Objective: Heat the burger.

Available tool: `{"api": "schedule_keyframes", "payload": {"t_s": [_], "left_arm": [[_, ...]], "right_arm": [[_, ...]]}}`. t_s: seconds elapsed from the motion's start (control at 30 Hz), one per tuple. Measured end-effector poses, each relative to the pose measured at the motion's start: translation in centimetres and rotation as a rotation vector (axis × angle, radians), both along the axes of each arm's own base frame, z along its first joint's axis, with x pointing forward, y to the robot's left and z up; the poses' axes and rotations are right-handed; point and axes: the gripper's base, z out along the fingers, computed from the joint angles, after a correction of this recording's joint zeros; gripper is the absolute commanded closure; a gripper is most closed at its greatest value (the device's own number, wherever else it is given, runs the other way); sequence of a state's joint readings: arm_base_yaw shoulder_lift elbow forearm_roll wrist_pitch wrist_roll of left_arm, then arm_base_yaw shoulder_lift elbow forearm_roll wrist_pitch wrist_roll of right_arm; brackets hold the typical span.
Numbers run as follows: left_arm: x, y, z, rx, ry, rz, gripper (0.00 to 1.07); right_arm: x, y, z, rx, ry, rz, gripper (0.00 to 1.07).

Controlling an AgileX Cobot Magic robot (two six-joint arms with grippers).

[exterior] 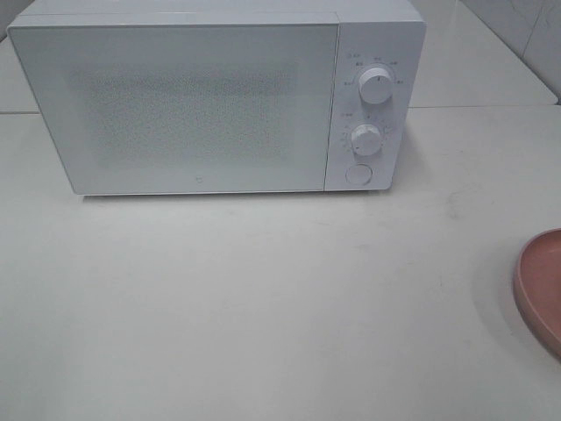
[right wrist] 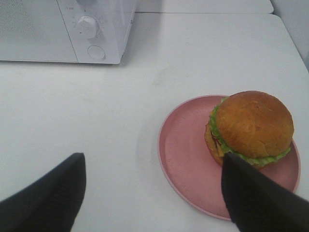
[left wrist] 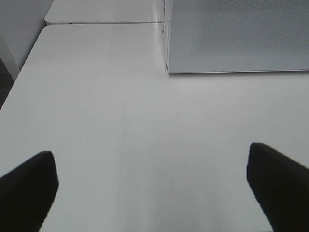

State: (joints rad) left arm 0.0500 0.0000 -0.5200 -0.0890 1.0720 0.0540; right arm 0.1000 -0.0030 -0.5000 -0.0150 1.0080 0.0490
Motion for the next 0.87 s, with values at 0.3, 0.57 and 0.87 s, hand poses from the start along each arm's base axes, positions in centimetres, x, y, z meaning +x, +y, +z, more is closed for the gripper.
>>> {"api": "schedule_keyframes", "payload": {"t_s": [0.3,0.57,0.87], "left_arm": [[-0.06,0.02,-0.01,0.003,-0.004,0.002,0.06],[-0.06,0.09,-0.01,0.01,-0.004,0.007,0.06],[-0.06,0.13,-0.01,0.014,-0.003,0.01,0.06]], "right_arm": [[0.0,0.0,0.0,0.0,0.0,0.0,0.31],[0.0,0.0,0.0,0.0,0.0,0.0,0.31],[0.0,0.0,0.0,0.0,0.0,0.0,0.31]]}}
